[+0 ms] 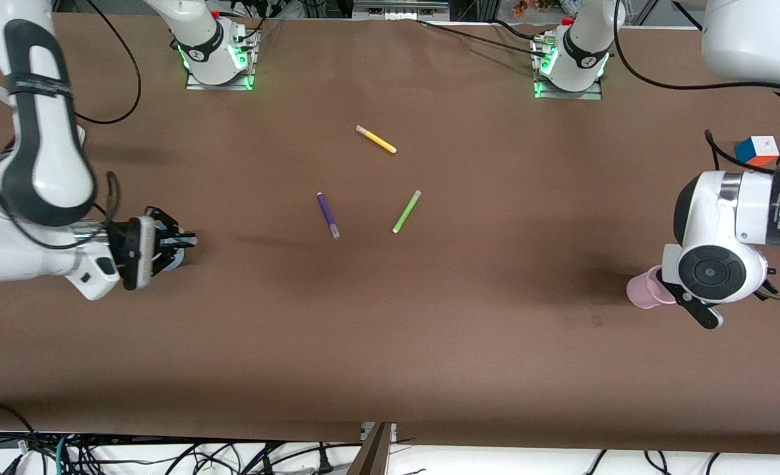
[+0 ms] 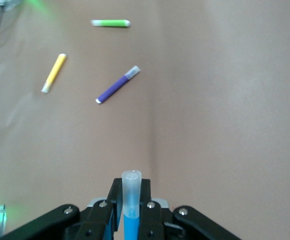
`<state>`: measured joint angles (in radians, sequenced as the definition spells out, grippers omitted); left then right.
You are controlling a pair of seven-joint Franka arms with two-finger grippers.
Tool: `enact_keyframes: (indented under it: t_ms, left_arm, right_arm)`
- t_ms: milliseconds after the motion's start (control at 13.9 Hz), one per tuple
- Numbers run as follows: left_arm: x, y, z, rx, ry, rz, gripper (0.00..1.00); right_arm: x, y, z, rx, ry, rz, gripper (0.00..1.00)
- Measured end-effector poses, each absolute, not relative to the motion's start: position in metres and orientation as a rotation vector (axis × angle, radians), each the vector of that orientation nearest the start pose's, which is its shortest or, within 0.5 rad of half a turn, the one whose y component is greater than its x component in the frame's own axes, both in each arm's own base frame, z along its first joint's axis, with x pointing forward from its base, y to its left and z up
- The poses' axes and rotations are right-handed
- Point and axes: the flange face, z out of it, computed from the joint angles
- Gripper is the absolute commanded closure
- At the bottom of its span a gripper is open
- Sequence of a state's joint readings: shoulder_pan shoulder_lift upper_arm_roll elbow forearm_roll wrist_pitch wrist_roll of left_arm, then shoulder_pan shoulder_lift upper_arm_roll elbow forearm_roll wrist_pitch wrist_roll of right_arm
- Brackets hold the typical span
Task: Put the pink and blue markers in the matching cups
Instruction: 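Carry the blue marker to the blue cup while the left gripper carries pink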
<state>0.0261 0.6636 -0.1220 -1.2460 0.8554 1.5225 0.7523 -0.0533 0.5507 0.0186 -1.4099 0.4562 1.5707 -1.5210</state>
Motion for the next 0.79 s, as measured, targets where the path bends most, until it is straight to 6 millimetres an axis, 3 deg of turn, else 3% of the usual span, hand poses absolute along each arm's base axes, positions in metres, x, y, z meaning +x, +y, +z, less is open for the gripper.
enact_keyframes:
  t_ms: [288, 503, 791]
  left_arm:
    - [0.711, 0.070, 0.333, -2.135, 1.120, 0.811, 1.00]
    - [0.705, 0.063, 0.307, -2.140, 1.099, 0.840, 1.00]
    - [0.699, 0.045, 0.293, -2.136, 1.086, 0.843, 1.00]
  right_arm:
    - [0.663, -0.030, 0.357, -1.759, -1.747, -0.185, 1.00]
    - [0.660, -0.063, 0.332, -1.642, -1.823, -0.250, 1.00]
    - [0.652, -0.099, 0.293, -1.527, -1.820, -0.344, 1.00]
